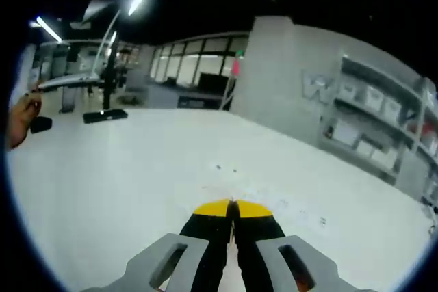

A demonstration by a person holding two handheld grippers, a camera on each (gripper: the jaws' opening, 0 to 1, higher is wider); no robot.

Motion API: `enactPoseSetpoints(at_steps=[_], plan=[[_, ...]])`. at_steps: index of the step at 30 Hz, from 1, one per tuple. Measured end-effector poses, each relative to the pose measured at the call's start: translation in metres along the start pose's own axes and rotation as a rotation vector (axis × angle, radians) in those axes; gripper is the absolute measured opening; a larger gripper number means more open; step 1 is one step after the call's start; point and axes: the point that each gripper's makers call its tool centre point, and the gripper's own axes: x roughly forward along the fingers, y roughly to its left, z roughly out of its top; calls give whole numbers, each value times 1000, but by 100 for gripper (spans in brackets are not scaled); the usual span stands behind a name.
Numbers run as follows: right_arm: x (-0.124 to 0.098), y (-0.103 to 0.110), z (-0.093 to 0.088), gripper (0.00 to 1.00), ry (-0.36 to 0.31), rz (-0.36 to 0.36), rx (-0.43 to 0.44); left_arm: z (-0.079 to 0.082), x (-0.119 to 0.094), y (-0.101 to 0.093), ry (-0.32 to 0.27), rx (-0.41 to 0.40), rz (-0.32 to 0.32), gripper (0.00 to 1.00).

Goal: Open the resealable bag by pulling the two sides of the seal apart until the entire bag opening is separated and visibly accessible.

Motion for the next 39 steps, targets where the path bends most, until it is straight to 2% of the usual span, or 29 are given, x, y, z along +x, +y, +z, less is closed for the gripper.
enactPoseSetpoints(at_steps=[9,12,14,16,20,25,34,37,39], plan=[[-6,10,3,0,-12,13,6,4,-4,-5,-5,15,-3,88],[-9,16,6,4,-30,46,55,6,-5,-5,-12,19,2,88],[-11,27,4,11,-20,111,145,7,-6,-3,-16,22,8,89],[-12,30,2,13,-20,132,184,7,-7,-3,-17,21,11,88],[-14,28,-4,13,-9,114,184,9,-8,-6,-22,23,8,88],[-20,12,14,19,-96,67,216,9,-11,-7,-24,25,10,88],[-21,7,16,27,-95,39,216,13,-12,-9,-39,31,9,90],[-21,11,20,37,-116,46,215,13,-13,-9,-35,32,12,90],[-20,14,25,56,-146,48,209,13,-14,-9,-37,32,12,90]])
